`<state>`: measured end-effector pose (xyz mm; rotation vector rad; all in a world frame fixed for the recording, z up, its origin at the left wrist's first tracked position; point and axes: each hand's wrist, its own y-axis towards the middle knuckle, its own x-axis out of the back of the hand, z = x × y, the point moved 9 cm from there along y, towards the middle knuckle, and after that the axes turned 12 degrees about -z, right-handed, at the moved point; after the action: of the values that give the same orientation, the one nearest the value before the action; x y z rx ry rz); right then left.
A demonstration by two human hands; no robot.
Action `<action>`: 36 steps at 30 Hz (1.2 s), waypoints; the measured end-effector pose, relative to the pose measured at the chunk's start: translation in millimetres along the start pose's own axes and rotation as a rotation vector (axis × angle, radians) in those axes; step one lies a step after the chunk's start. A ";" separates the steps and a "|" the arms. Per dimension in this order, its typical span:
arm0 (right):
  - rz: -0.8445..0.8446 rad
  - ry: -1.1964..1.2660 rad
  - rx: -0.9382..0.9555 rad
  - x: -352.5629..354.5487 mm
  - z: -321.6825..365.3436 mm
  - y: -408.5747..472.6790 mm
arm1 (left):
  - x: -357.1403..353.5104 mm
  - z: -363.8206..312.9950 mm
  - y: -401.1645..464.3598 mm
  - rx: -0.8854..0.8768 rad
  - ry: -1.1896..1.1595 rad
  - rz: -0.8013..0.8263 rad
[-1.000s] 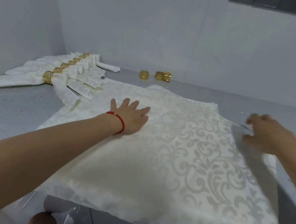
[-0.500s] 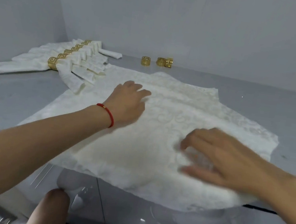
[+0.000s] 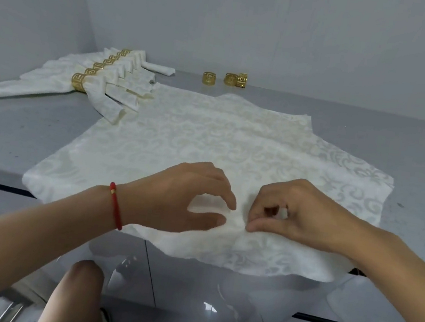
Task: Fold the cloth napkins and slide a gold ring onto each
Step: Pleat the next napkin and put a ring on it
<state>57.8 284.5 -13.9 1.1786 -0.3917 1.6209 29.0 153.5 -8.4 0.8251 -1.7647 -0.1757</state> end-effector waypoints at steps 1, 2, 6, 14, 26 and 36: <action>-0.002 0.076 -0.056 2.2 -3.7 2.7 | -0.9 1.6 -2.8 0.031 -0.001 0.017; 0.005 0.142 -0.105 3.2 -6.8 4.8 | -1.6 2.9 -5.3 0.050 0.007 0.032; -0.006 0.312 -0.249 8.2 -19.9 16.8 | 6.3 4.1 -11.0 0.134 -0.032 0.054; 0.031 0.222 -0.482 10.5 -78.0 65.7 | 34.8 41.3 3.1 0.099 0.130 0.213; 0.261 0.026 -0.517 54.3 -100.3 23.3 | 48.9 152.4 24.0 0.708 -0.103 -0.211; 0.335 0.227 -0.448 28.1 -71.6 15.8 | 53.5 166.4 6.8 0.901 0.031 0.298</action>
<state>9.5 346.2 -18.9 0.6056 -0.7894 1.8054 -128.9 79.7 -23.7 1.1490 -1.9004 0.8836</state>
